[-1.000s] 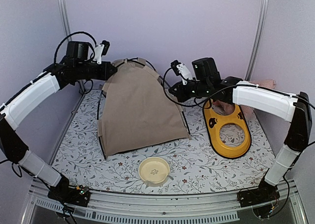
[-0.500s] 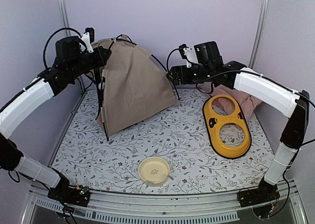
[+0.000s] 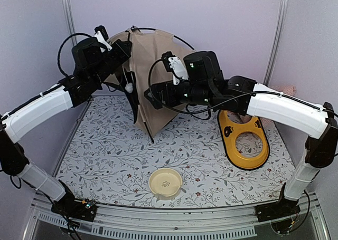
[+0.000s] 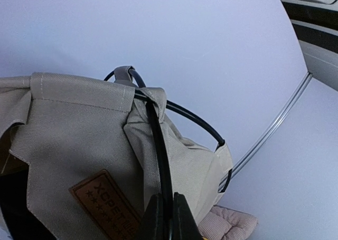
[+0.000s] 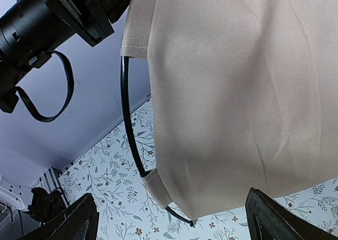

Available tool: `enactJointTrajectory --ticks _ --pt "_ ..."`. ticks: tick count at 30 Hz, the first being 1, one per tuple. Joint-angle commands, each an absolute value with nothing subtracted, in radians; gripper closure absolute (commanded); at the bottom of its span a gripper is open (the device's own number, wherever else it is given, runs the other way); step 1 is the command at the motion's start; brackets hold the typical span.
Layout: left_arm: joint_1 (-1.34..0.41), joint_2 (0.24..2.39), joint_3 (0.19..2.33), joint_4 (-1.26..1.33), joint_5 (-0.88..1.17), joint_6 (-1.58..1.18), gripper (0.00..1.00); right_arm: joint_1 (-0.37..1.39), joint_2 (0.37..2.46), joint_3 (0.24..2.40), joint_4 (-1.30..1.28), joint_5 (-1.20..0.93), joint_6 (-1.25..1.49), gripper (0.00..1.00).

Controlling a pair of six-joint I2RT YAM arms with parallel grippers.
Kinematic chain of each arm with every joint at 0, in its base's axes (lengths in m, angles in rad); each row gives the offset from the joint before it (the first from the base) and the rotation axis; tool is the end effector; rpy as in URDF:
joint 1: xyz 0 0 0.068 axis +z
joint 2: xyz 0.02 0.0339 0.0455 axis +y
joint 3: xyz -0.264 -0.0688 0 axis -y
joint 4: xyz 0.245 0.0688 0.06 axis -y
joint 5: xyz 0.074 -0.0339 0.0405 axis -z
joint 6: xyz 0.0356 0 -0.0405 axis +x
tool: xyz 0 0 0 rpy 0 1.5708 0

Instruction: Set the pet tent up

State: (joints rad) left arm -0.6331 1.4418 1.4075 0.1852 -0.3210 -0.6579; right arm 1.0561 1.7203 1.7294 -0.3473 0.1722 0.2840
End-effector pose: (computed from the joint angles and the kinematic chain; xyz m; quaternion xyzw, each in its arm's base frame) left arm 0.2804 -0.1918 0.4431 -0.1292 0.6419 -0.3672 0.6607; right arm 0.2055 0.3510 0.4006 -0.2601 0.7719 0.3026 0.4949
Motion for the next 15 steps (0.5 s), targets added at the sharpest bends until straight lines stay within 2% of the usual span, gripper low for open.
enactJointTrajectory --ticks 1,12,15 --pt "-0.672 1.456 1.418 0.421 -0.426 -0.685 1.00 1.073 1.756 1.714 -0.308 0.250 0.310 0.01" --pt "-0.712 1.508 1.417 0.465 -0.439 -0.718 1.00 1.074 1.854 1.707 -0.307 0.317 0.310 0.00" --pt "-0.718 1.516 1.411 0.468 -0.435 -0.722 1.00 1.074 1.874 1.707 -0.306 0.347 0.310 0.03"
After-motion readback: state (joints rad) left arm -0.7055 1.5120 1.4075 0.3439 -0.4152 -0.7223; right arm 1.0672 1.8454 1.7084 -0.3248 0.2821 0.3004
